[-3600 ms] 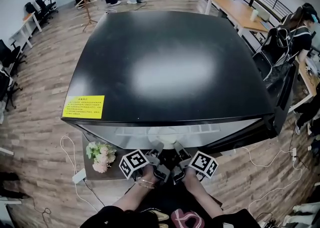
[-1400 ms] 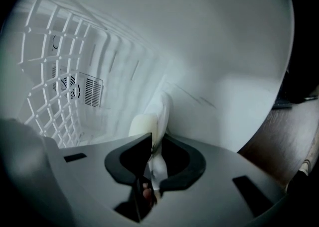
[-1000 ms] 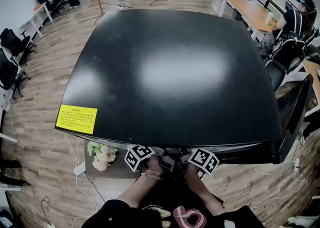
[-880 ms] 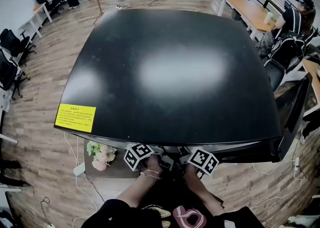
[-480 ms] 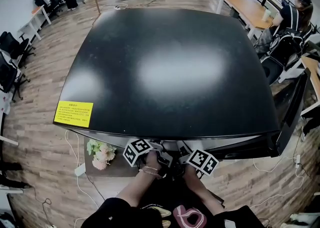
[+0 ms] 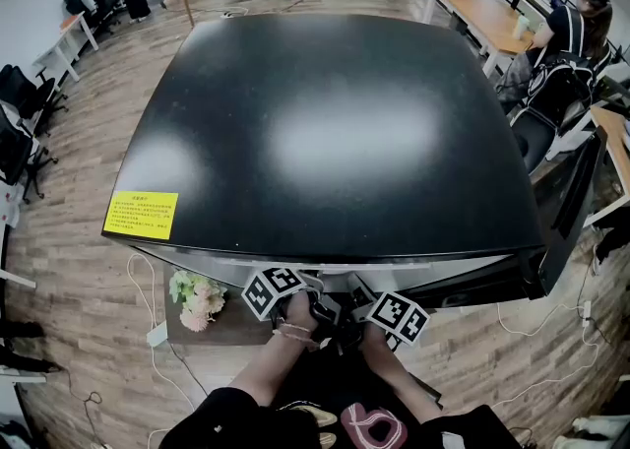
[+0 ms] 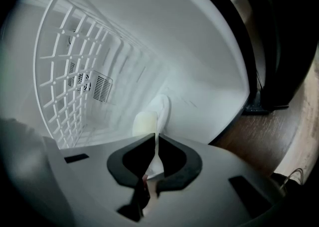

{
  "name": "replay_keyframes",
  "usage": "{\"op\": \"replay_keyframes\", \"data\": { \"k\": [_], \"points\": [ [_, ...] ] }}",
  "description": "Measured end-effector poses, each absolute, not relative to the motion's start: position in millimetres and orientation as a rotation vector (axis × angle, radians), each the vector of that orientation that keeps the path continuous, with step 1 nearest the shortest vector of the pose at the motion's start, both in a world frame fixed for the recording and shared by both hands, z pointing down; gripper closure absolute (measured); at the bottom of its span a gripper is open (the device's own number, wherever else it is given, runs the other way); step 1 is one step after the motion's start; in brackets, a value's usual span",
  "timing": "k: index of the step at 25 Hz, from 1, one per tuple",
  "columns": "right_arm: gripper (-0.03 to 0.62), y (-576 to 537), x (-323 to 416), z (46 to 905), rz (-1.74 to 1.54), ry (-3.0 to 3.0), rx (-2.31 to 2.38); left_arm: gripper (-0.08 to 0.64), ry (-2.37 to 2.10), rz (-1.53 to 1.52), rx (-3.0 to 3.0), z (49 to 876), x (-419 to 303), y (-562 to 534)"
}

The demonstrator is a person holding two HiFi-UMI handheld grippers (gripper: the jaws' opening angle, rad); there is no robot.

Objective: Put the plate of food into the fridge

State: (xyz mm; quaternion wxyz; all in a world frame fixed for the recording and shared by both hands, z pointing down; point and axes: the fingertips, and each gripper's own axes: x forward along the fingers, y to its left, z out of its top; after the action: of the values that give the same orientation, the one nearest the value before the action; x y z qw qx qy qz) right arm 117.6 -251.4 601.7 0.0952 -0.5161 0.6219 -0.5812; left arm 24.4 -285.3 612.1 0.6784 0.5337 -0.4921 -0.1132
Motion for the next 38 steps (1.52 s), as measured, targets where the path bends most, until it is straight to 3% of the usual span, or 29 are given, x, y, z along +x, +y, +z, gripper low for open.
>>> {"op": "replay_keyframes", "data": {
  "k": [4,25,34,38],
  "points": [
    [0.562,-249.2,117.5,601.8,-1.727,1.847,-1.529,0.397,-1.102,-0.256,1.193,607.2,24.4,-280.2],
    [0.546,-215.4,111.0,594.8,-1.677,1.948,-1.527,0.400,-1.149,-0.166,1.511,588.9,18.4,-237.4],
    [0.546,-189.8,116.3,599.6,-1.525,2.171,-1.707,0.480,-1.203,-0.051,1.686,591.7,5.2,-201.3],
    [0.546,-177.6,112.4,604.0,-1.458,2.299,-1.735,0.480,-1.216,0.041,1.791,595.7,5.6,-184.7]
  ]
}}
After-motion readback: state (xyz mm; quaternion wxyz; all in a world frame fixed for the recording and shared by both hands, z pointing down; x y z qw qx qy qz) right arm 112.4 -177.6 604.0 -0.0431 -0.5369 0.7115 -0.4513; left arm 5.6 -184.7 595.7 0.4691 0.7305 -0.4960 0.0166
